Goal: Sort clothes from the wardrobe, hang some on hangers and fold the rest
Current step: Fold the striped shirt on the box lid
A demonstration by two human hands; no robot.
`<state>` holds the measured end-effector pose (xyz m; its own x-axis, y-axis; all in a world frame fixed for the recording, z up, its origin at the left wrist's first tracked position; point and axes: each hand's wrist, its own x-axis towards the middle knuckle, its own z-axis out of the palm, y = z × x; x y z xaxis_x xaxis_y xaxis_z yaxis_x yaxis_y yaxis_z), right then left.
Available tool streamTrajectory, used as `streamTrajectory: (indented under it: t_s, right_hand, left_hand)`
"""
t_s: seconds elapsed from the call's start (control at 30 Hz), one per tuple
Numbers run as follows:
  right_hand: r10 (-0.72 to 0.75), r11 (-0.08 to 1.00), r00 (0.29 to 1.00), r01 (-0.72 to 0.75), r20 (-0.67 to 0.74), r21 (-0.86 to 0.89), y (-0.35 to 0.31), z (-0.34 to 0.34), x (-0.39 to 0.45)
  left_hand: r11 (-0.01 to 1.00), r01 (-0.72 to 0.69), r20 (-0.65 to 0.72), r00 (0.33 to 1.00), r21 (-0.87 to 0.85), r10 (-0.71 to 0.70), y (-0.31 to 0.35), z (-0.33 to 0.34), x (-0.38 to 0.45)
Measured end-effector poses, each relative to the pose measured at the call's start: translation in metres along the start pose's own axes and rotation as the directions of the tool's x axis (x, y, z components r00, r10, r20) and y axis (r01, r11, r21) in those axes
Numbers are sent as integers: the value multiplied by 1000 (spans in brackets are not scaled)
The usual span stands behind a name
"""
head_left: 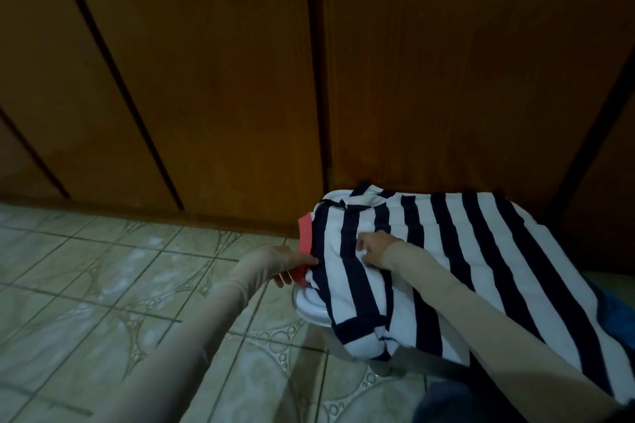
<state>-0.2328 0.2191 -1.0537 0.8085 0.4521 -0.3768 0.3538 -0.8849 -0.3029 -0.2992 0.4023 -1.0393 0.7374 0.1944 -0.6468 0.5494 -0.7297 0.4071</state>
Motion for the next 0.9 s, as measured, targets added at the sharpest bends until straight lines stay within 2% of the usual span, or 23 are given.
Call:
streamTrajectory:
  t_s: [0.07, 0.13, 0.2, 0.3, 0.37, 0.43, 0.5, 0.53, 0.6, 0.67, 0.77, 0.9]
  right_hand:
    - [-19, 999, 999, 18, -30, -38, -8, 0, -5]
    - [-41, 998, 997, 37, -68, -55, -13, 1, -8]
    - [-79, 997, 992, 78, -97, -18, -17, 1, -14]
    - [-145, 972, 989, 145, -15, 183, -26, 1, -26]
    - [-193, 960, 979, 176, 62, 219, -35, 1, -38]
    - [-222, 975, 973, 221, 68, 23, -47, 3, -46]
    - [-223, 952, 975, 220, 11, -214, -60, 8, -47]
    - [-220, 943, 975, 214, 4, -254, -64, 10, -45]
    - [-216, 959, 974, 225, 68, -174, -67, 14, -39]
    - [-227, 973, 962, 231, 152, -6, -61, 14, -34]
    - [-233, 972, 952, 230, 197, 39, -49, 8, -33]
    - [-185, 981, 935, 192, 303, 8, -32, -1, -40]
  left_hand:
    - [997, 6, 76, 997, 71, -11, -3, 1, 0]
    - [998, -2, 119, 993, 70, -6, -4, 2, -2]
    - [1000, 7, 142, 990, -25, -4, -6, 0, -3]
    - [969, 9, 115, 993, -247, 20, -8, -8, -2]
    - [888, -5, 48, 998, -461, 30, -7, -12, 2]
    - [742, -62, -34, 998, -668, 53, -4, -15, 4]
    - [603, -179, -184, 981, -778, 53, 1, -14, 6]
    - [543, -230, -241, 969, -807, 53, 1, -13, 8]
    - [494, -246, -228, 969, -834, 98, -3, -7, 10]
    - [583, -171, -80, 981, -794, 178, -11, 2, 7]
    - [820, -105, 175, 954, -562, 242, -25, 11, -1]
    - [925, -123, 270, 935, -361, 230, -27, 19, -11]
